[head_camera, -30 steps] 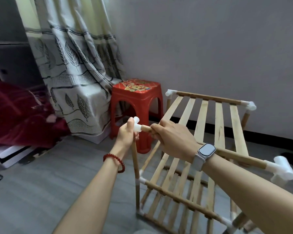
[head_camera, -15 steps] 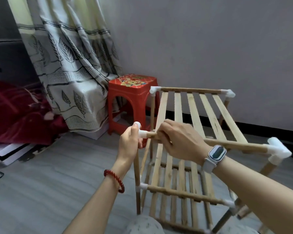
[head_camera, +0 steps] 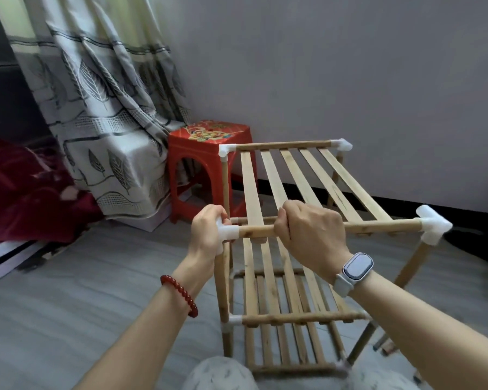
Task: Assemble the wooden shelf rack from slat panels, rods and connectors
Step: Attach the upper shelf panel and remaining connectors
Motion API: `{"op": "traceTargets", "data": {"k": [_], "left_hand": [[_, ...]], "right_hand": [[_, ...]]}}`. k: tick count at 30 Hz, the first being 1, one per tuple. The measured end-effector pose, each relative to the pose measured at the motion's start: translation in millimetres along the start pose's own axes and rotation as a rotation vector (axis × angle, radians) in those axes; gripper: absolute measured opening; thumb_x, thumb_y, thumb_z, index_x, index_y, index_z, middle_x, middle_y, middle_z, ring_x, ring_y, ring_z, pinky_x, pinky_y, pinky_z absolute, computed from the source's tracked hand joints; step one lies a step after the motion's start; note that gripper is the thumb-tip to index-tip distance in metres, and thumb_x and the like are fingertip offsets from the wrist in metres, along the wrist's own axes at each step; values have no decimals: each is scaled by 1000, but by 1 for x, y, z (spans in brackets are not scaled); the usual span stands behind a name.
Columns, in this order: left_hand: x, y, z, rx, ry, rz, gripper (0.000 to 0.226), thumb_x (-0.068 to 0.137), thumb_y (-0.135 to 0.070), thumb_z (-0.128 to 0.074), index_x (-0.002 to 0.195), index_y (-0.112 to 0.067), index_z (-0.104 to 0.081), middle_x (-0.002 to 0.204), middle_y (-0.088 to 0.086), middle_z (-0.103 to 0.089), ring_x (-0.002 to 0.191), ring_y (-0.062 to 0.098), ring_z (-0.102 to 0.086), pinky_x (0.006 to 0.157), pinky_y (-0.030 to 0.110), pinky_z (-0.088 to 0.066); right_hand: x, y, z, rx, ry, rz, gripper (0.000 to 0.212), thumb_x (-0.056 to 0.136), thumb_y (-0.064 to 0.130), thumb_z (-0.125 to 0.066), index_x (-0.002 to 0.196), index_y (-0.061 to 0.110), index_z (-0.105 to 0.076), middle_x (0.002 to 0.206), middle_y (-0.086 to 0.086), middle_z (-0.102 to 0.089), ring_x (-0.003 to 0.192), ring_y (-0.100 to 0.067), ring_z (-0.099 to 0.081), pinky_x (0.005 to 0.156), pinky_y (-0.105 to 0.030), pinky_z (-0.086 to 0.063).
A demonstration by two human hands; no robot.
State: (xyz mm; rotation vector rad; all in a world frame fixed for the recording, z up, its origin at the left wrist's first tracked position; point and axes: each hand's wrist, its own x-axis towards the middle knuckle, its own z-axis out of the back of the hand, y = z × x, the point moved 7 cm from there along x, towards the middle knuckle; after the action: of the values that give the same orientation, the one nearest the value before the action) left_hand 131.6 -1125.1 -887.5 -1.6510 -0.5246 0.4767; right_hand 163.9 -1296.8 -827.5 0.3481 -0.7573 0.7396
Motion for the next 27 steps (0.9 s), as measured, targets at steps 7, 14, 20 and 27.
{"op": "traceTargets", "data": {"k": [7,14,20,27], "left_hand": [[10,-1,-8,86,-73,-108,30,90,-7,-41,61,-12,-46,64,5,-45,63,16,-44,54,25,-35],[9,-12,-4,346,-112,-234,23,93,-15,-45,72,-15,-54,67,-4,-53,60,10,-53,47,20,-37],[-2,-5,1,293,-201,-210,12,96,-27,-44,99,-19,-54,85,-2,-62,71,11,-56,51,18,-44],[11,-7,-1,265,-285,-169,24,99,-23,-41,90,-13,-60,80,3,-57,80,18,-54,75,29,-42]], "right_hand": [[6,-1,-7,-62,-105,8,43,91,24,-31,55,13,-50,45,2,-45,35,-15,-34,38,-21,-21],[8,-9,-15,61,46,-21,42,91,31,-24,66,12,-52,55,3,-46,44,-14,-39,42,-27,-33],[-13,-106,39,69,-194,-318,32,88,24,-35,85,7,-62,87,-10,-61,86,-28,-53,78,-36,-33],[-62,-229,20,496,31,-1089,21,93,12,-38,90,7,-58,90,-17,-60,62,-21,-55,59,-31,-45]]}}
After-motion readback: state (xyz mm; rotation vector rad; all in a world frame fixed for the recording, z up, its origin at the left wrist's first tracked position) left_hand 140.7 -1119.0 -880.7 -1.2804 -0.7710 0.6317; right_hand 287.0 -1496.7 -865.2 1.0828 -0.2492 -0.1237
